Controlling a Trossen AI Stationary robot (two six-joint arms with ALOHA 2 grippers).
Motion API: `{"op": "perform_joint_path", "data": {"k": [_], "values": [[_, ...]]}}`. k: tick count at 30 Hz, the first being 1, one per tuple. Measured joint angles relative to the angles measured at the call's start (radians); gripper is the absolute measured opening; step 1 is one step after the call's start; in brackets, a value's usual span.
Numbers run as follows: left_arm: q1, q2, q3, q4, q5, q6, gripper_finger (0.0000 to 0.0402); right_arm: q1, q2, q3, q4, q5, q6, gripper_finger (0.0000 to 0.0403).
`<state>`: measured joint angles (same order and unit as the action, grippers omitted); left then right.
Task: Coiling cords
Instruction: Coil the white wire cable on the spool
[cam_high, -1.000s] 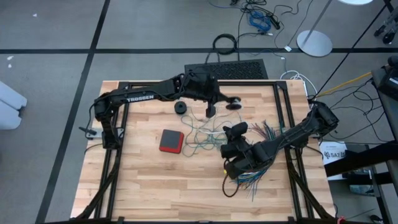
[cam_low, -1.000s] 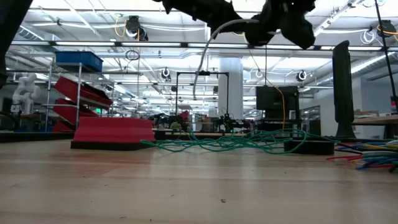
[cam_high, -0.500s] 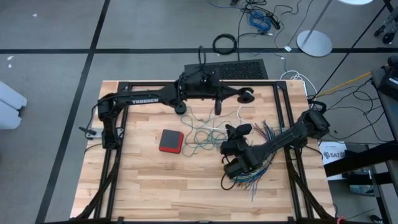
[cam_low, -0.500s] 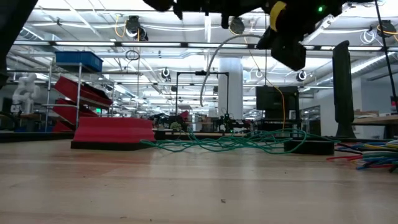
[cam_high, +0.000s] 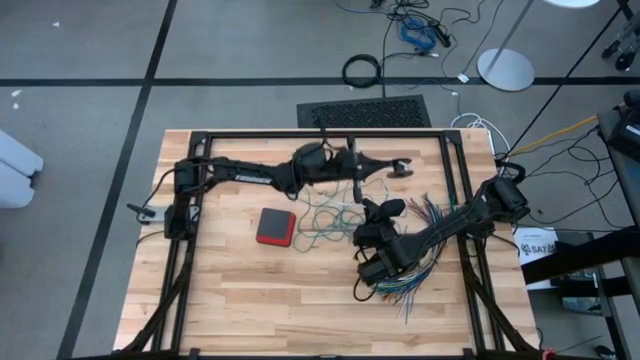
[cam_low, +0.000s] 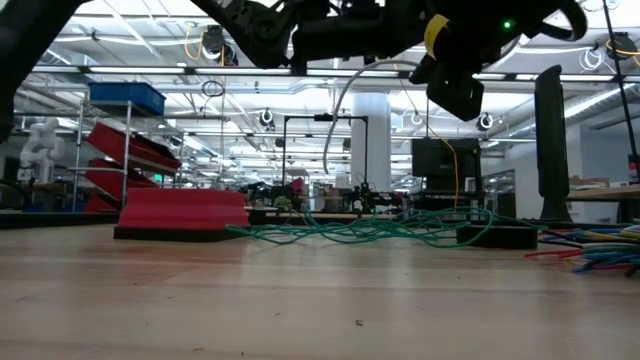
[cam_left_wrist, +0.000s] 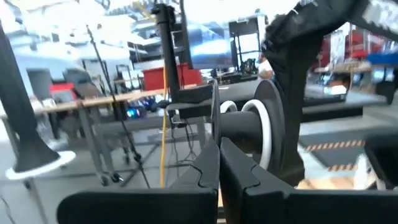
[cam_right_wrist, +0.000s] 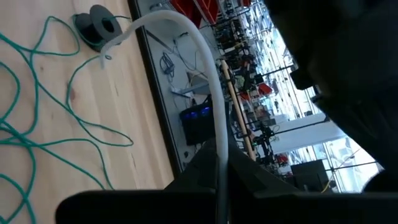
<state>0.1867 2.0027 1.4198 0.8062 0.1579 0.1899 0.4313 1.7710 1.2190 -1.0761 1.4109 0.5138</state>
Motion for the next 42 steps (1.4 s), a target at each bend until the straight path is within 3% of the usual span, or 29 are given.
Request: {"op": "perform_joint_path", "data": {"k": [9,20,34,42], "values": [[-0.08,0.006,-0.037,0.052,-0.132,0.341,0.0,0.052,0.0,0.0,0.0,-0.003,0.039,0.0],[-0.085,0.013,-0.038,0.066,-0.168,0.525,0.0,0.115,-0.013,0.0,0.086,-0.084,0.026,0.0],[-0.106,0.113,-0.038,0.247,-0.131,0.545,0.0,0.135,-0.117,0.0,0.172,-0.193,-0.013,0.0],[-0.114,0.115,-0.038,0.255,-0.099,0.445,0.0,0.089,-0.127,0.0,0.405,-0.299,-0.277,0.0]]}}
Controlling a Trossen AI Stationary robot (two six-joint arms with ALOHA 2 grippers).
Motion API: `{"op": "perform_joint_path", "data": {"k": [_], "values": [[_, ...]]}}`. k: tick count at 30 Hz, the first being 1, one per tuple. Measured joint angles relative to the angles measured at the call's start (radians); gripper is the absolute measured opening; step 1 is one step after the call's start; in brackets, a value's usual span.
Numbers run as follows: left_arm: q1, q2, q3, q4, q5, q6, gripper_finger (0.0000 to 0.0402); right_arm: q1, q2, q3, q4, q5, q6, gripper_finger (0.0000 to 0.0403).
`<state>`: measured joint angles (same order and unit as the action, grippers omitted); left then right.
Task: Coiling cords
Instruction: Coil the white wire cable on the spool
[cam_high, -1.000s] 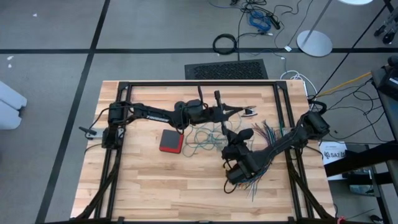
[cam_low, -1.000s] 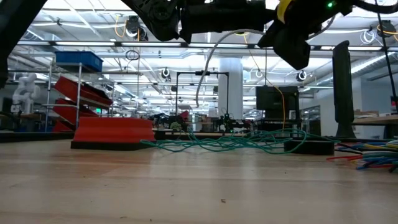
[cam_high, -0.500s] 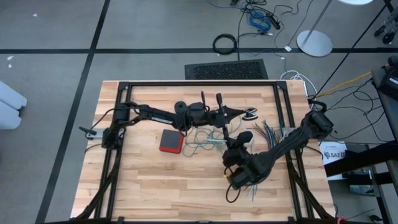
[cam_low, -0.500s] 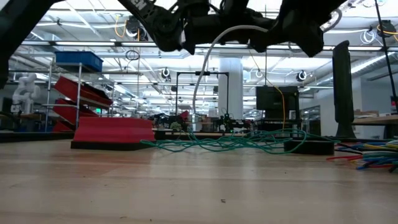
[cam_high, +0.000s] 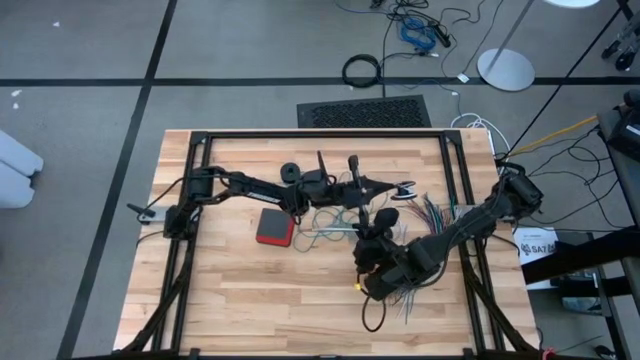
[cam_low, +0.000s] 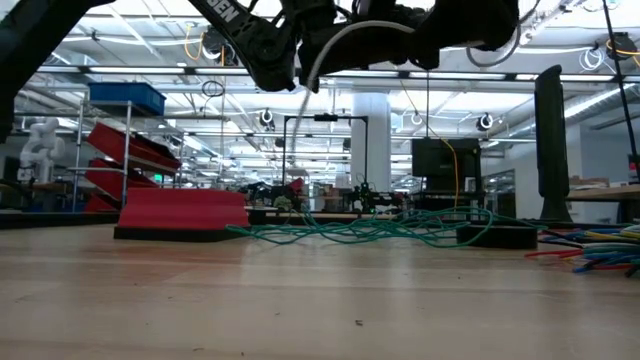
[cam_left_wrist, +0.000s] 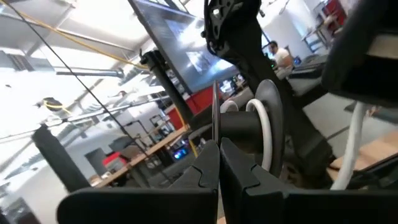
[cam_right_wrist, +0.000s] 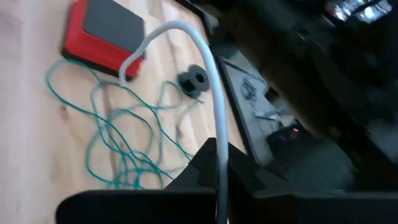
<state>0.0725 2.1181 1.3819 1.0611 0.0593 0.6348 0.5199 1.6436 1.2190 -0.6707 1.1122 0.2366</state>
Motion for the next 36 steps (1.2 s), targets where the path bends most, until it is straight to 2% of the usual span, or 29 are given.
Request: {"op": "perform_joint_path", "data": {"k": [5,10,14,18,21,36], "values": [[0.008,0.0,-0.009,-0.006,0.016,-0.096,0.0,-0.018,-0.004,0.0,0.051,-0.027,-0.083,0.0],[0.024,0.0,-0.019,-0.008,0.059,-0.184,0.0,-0.044,-0.036,0.0,0.102,-0.112,-0.154,0.0],[0.036,0.0,-0.019,-0.006,0.117,-0.251,0.0,-0.075,-0.08,0.0,0.156,-0.239,-0.22,0.0],[0.043,0.0,-0.019,-0.007,0.134,-0.277,0.0,-0.112,-0.121,0.0,0.198,-0.381,-0.257,0.0],[0.052,0.0,-0.019,-0.008,0.151,-0.305,0.0,-0.138,-0.135,0.0,0.211,-0.45,-0.26,0.0],[0.084,-0.001,-0.019,-0.034,0.25,-0.47,0.0,-0.198,-0.171,0.0,0.341,-0.572,-0.372,0.0]]}}
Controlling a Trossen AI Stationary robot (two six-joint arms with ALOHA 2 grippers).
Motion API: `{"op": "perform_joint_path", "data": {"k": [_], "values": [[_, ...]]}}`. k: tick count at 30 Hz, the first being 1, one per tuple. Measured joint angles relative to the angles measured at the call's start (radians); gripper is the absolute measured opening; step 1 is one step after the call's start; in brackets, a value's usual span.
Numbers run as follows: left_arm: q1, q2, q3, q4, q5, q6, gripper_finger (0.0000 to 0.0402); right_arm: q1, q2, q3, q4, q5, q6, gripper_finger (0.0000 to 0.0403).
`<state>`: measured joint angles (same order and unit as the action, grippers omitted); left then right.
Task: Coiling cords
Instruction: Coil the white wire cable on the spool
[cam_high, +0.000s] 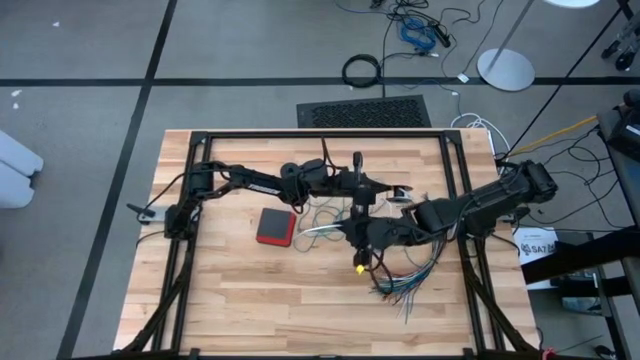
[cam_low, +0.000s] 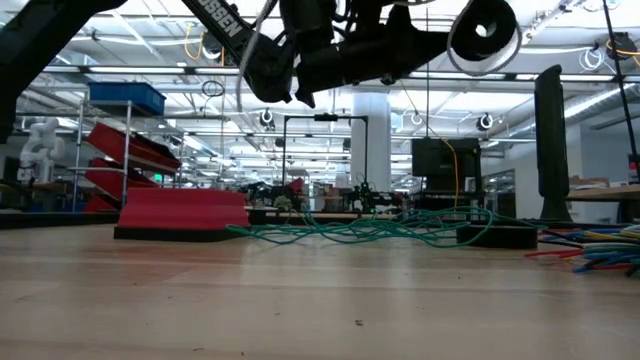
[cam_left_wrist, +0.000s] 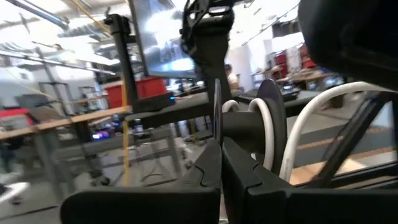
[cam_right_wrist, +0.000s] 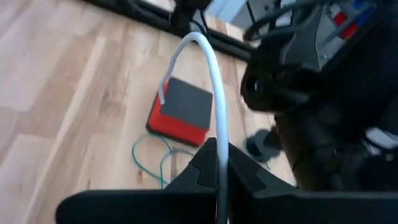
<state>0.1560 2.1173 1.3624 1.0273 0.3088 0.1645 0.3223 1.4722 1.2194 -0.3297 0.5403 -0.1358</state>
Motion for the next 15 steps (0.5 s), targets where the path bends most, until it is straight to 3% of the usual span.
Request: {"op": "perform_joint_path", "data": {"k": [15], "values": [[0.019,-0.018,0.0,0.042,0.196,-0.259,0.0,0.006,-0.057,0.0,0.117,-0.072,-0.167,0.0]]}}
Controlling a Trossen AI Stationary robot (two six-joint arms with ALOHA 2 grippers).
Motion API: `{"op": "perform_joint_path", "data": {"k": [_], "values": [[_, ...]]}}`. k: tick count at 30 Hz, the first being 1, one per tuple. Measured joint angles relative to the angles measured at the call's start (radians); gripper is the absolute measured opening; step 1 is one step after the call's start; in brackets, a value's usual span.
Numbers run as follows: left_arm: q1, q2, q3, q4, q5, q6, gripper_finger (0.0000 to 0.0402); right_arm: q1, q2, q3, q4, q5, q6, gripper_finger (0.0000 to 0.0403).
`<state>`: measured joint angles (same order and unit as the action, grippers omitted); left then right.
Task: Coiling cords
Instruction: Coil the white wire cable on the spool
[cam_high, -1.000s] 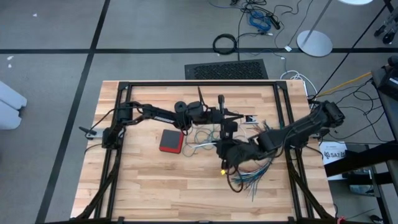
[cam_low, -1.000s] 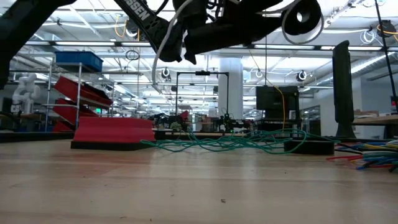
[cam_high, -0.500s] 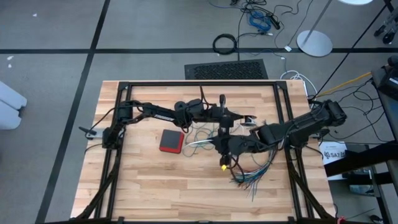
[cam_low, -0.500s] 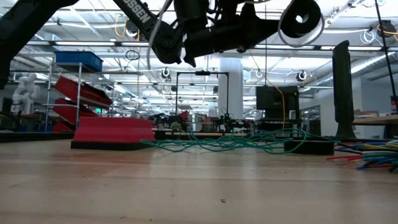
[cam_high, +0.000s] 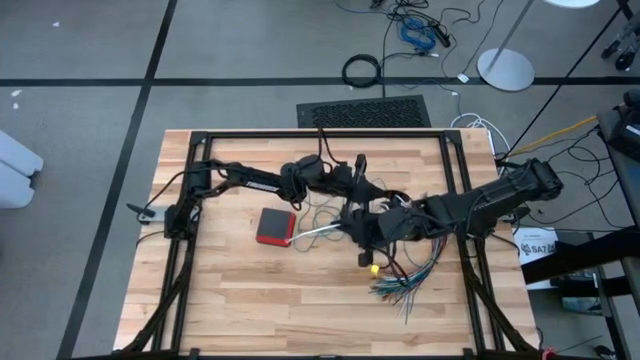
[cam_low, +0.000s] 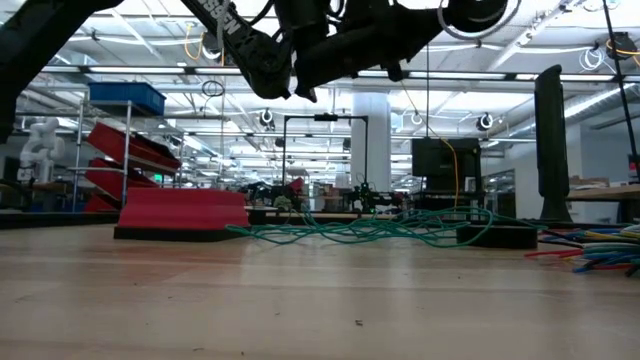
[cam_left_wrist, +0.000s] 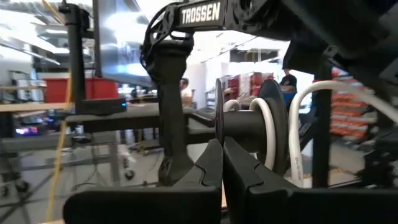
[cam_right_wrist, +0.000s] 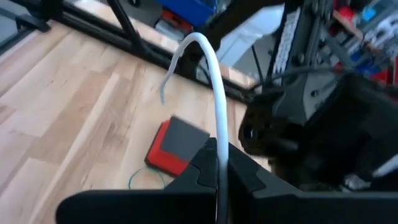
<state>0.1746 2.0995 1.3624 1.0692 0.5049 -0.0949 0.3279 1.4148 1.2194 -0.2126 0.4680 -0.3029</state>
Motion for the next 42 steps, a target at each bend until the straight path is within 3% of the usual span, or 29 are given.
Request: {"op": "perform_joint_path", "data": {"k": [12,24,42], "values": [[0.008,-0.001,0.0,-0.013,0.029,-0.084,0.0,0.003,-0.003,0.0,0.109,-0.024,-0.095,0.0],[-0.012,-0.001,0.0,-0.024,-0.015,-0.084,0.0,-0.023,-0.002,0.0,0.189,0.005,-0.186,0.0],[-0.043,-0.003,0.0,-0.034,0.018,-0.135,0.0,-0.08,-0.066,0.0,0.193,0.007,-0.258,0.0]]}}
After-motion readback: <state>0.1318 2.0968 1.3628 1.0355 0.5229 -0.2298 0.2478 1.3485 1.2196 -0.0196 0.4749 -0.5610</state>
